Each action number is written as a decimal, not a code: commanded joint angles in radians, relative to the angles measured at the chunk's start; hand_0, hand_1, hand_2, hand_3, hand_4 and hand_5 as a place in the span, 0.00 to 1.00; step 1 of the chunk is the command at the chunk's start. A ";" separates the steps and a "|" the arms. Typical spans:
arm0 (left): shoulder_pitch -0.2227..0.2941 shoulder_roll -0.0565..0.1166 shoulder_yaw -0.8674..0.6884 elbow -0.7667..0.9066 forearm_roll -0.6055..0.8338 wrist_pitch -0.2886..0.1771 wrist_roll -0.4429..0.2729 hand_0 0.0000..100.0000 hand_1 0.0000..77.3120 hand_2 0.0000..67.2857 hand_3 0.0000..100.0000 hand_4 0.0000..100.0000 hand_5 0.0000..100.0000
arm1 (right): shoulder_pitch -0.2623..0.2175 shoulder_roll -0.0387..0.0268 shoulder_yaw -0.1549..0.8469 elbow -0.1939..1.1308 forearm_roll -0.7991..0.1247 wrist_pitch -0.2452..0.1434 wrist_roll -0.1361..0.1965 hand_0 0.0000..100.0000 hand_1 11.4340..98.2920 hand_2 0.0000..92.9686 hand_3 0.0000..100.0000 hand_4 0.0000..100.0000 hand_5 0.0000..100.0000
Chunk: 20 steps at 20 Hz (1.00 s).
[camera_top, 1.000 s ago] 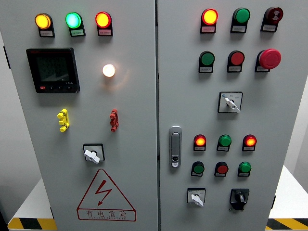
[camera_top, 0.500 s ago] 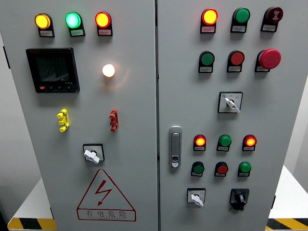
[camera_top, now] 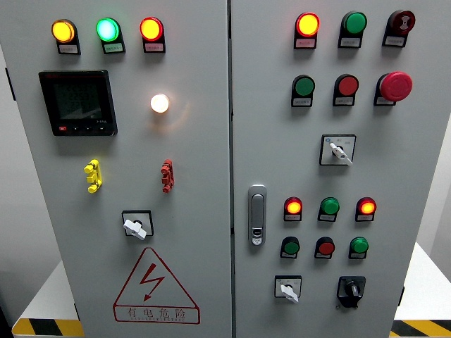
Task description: Trip black knob to open circuit
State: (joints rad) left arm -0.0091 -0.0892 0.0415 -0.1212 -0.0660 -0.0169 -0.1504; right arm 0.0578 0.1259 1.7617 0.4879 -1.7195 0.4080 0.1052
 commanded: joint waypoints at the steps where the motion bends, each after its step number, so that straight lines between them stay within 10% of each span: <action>1: 0.000 0.000 0.000 0.000 0.000 0.000 0.000 0.00 0.04 0.19 0.21 0.07 0.02 | -0.032 -0.0001 -0.019 0.188 0.064 -0.002 -0.007 0.69 0.27 0.03 0.21 0.17 0.32; 8: 0.000 0.000 0.000 0.000 0.000 0.000 0.000 0.00 0.04 0.19 0.21 0.07 0.02 | -0.084 -0.0001 -0.076 0.569 0.142 -0.021 -0.079 0.69 0.29 0.02 0.29 0.27 0.44; 20: 0.000 0.000 0.000 0.000 0.000 0.000 0.000 0.00 0.04 0.19 0.21 0.07 0.02 | -0.049 -0.0093 -0.130 0.880 0.181 -0.172 -0.145 0.70 0.33 0.03 0.43 0.48 0.61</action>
State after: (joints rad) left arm -0.0092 -0.0890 0.0414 -0.1212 -0.0660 -0.0169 -0.1503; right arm -0.0155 0.1193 1.6326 1.3525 -1.5403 0.2514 -0.0346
